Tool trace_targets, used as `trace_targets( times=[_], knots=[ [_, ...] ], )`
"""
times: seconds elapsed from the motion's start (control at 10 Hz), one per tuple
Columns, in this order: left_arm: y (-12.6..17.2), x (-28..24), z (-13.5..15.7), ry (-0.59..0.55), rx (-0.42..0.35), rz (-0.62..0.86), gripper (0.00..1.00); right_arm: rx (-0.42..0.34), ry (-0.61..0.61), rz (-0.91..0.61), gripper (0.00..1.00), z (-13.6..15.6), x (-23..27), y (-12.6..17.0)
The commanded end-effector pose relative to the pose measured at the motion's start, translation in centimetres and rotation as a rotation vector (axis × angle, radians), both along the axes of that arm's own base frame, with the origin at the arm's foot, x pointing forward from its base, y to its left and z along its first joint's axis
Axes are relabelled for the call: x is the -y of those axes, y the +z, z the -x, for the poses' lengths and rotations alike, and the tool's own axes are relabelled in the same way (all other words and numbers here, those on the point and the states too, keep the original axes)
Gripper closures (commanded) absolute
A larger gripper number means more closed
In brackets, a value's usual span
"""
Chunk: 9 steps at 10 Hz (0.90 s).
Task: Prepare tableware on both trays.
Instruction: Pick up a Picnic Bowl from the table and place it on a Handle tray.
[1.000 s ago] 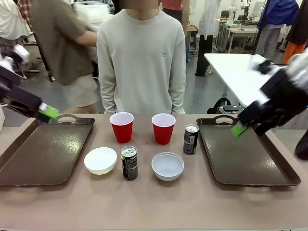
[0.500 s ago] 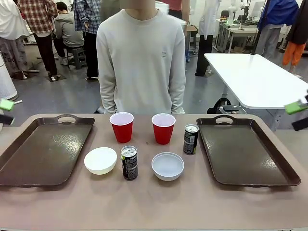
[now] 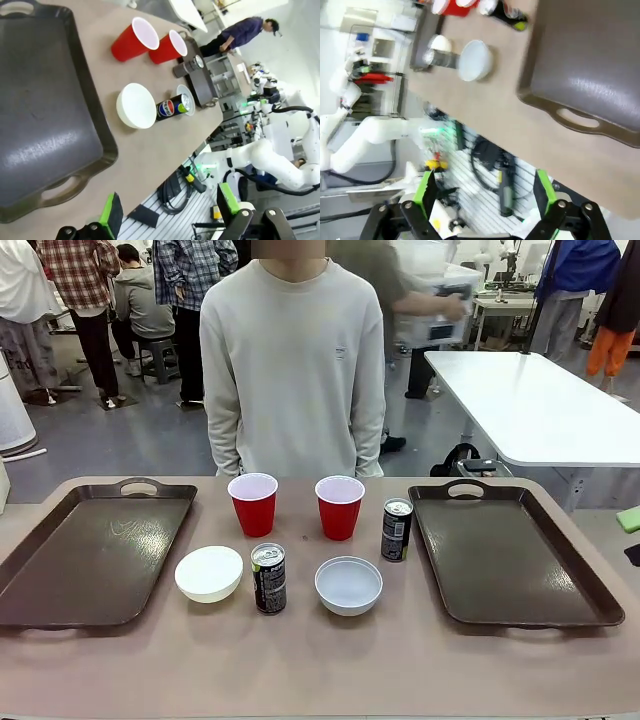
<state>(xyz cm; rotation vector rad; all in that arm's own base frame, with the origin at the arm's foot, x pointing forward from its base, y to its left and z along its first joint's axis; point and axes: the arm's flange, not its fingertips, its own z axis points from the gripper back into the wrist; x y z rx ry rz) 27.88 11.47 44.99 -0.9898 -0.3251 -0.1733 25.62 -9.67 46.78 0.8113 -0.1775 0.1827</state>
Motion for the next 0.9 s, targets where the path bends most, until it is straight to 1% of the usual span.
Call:
trace_targets(
  times=[0.0,0.8],
  knots=[
    [-0.12,0.16,-0.09,0.004,-0.021,0.015,0.0,0.0,-0.009,-0.109,0.0,0.49,0.19,0.34],
    [-0.12,0.16,-0.09,0.004,-0.021,0.015,0.0,0.0,-0.009,-0.109,0.0,0.49,0.19,0.34]
  ],
)
